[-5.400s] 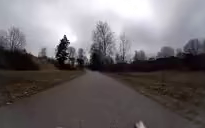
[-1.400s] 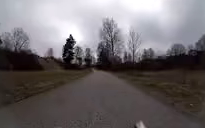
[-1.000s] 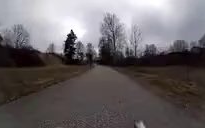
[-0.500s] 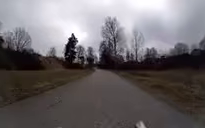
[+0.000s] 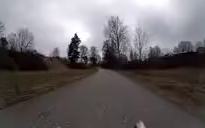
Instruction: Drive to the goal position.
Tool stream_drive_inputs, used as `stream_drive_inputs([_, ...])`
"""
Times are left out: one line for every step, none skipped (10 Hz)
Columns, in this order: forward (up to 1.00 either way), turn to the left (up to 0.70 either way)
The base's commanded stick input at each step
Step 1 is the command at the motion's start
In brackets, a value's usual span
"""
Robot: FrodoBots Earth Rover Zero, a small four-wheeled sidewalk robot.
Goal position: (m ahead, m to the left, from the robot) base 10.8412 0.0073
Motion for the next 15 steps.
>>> stream_drive_inputs([0.7, 0.0])
stream_drive_inputs([0.7, 0.0])
stream_drive_inputs([0.7, 0.0])
stream_drive_inputs([0.7, 0.0])
stream_drive_inputs([0.7, 0.0])
stream_drive_inputs([0.7, 0.0])
stream_drive_inputs([0.7, 0.0])
stream_drive_inputs([0.7, 0.0])
stream_drive_inputs([0.7, 0.0])
stream_drive_inputs([0.7, 0.0])
stream_drive_inputs([0.7, 0.0])
stream_drive_inputs([0.7, 0.0])
stream_drive_inputs([0.7, -0.01])
stream_drive_inputs([0.7, -0.03])
stream_drive_inputs([0.7, -0.3])
